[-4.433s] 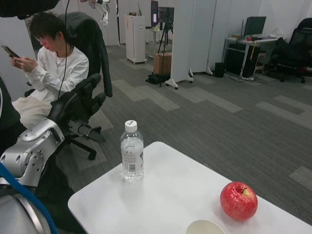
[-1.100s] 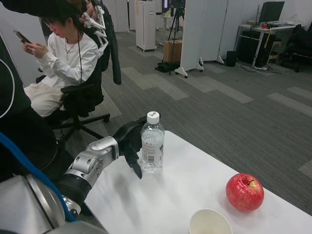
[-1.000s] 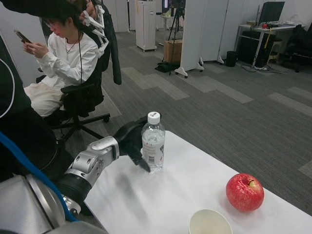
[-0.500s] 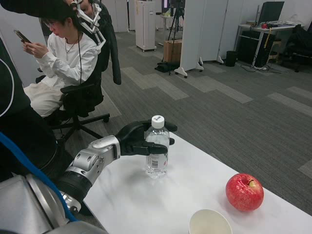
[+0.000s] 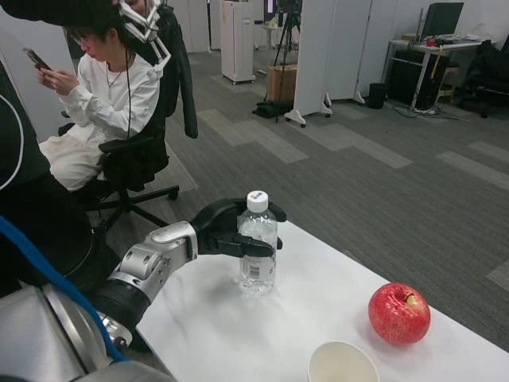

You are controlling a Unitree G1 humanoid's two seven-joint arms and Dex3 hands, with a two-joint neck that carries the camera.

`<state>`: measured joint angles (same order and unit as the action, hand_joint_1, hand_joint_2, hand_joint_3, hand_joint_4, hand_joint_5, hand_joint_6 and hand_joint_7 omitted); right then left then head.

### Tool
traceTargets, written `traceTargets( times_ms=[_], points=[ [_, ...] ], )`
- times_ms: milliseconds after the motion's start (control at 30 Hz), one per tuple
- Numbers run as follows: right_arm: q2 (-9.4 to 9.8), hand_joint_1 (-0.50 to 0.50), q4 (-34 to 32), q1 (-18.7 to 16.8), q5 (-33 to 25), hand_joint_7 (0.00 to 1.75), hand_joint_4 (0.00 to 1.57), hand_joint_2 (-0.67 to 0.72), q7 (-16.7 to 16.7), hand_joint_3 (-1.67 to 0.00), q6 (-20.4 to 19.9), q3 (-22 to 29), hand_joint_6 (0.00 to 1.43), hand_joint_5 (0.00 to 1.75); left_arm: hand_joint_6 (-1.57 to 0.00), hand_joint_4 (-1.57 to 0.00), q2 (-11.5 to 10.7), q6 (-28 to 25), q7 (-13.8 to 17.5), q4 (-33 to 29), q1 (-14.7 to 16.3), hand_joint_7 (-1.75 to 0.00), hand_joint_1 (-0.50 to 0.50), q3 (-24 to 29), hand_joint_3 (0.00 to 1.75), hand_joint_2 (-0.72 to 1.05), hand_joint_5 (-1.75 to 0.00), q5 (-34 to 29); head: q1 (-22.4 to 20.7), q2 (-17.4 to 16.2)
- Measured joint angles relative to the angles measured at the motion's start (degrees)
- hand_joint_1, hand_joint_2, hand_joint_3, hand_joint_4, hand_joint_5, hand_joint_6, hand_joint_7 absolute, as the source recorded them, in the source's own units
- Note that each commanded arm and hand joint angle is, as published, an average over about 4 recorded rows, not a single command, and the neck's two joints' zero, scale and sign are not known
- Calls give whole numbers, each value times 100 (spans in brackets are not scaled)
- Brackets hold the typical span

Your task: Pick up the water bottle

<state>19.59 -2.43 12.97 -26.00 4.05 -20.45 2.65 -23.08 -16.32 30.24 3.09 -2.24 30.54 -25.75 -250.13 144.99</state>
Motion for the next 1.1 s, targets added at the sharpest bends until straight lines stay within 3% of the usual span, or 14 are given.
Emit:
traceTargets(
  times_ms=[300,600,733,833,1000,1100],
  points=[
    [1,-46,-8,-9,-12,0,0,-22,13,0,-15,-2,0,0,-115,-131,-69,14,-3,-285,-7,-140,-8,-76,0,69,-175,0,181,-84],
    [2,-46,-10,-16,-16,0,0,-22,55,0,-37,-11,0,0,-113,-131,-283,18,-19,-685,-378,-147,-8,-262,2,76,-175,14,773,-235],
    [5,-46,-7,-22,-17,0,0,-22,57,0,-46,-14,0,0,-113,-131,-430,13,-20,-737,-654,-147,-7,-526,4,76,-175,37,1536,-416],
    [6,-46,16,-25,-17,0,0,-22,57,0,-56,-42,0,0,-113,-131,-542,7,-19,-748,-966,-147,-7,-768,0,78,-175,52,2331,-550],
    [7,-46,101,-27,-18,0,0,-22,53,0,-65,-145,0,0,-113,-131,-634,-44,-16,-744,-1432,-147,-8,-1106,9,76,-175,147,3728,-598],
    [9,-46,113,-27,-19,0,0,-22,27,0,-66,-181,0,0,-113,-131,-634,-50,-15,-725,-1576,-147,-8,-1241,4,78,-175,171,4537,-612]
  ],
)
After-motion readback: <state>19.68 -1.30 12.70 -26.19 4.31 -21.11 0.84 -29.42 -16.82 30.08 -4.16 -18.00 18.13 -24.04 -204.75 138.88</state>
